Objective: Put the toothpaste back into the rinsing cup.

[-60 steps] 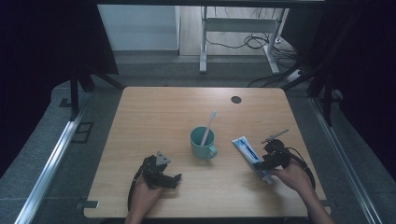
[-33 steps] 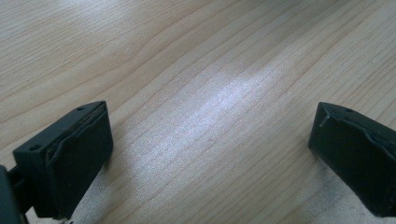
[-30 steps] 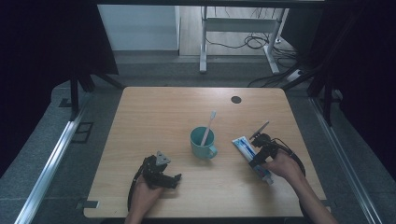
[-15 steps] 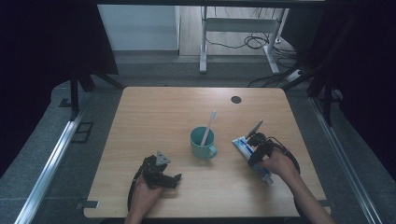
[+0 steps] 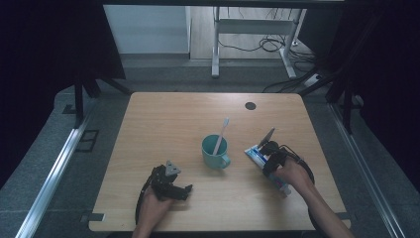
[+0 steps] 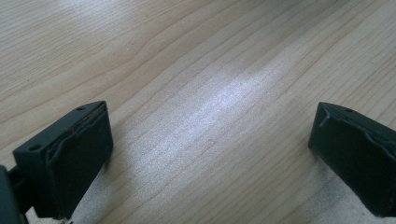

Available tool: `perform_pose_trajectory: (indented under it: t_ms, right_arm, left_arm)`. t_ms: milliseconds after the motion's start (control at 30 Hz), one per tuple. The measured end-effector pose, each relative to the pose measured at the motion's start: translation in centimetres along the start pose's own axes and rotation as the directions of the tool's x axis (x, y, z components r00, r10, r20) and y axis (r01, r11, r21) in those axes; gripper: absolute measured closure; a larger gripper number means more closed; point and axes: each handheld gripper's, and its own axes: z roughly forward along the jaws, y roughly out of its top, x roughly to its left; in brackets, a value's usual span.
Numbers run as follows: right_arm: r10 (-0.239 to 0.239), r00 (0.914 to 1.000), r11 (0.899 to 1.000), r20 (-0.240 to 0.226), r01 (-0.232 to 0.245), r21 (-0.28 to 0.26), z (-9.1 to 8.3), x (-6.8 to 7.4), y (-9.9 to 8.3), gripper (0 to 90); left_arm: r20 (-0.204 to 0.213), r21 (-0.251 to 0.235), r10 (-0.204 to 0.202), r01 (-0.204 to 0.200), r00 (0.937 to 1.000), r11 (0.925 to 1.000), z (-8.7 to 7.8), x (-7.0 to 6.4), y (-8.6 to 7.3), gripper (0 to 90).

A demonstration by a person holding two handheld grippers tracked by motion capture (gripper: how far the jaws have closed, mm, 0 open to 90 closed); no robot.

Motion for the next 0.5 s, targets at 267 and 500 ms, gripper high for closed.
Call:
perform_pose_trajectory:
  t_ms: [267,500]
  right_arm:
    - [-0.004,0.9998,0.999,-0.021,0.003,-0.045,-0.67,-0.31,-0.58,68.5]
    - [-0.003,0.9996,0.998,-0.027,0.001,-0.063,-0.87,-0.40,-0.89,71.1]
  left_arm:
    - [0.000,0.000,0.001,-0.001,1.0000,1.0000,0.00,0.00,0.00,0.0]
    - [0.000,0.000,0.000,0.000,1.0000,1.0000,0.00,0.01,0.00,0.0]
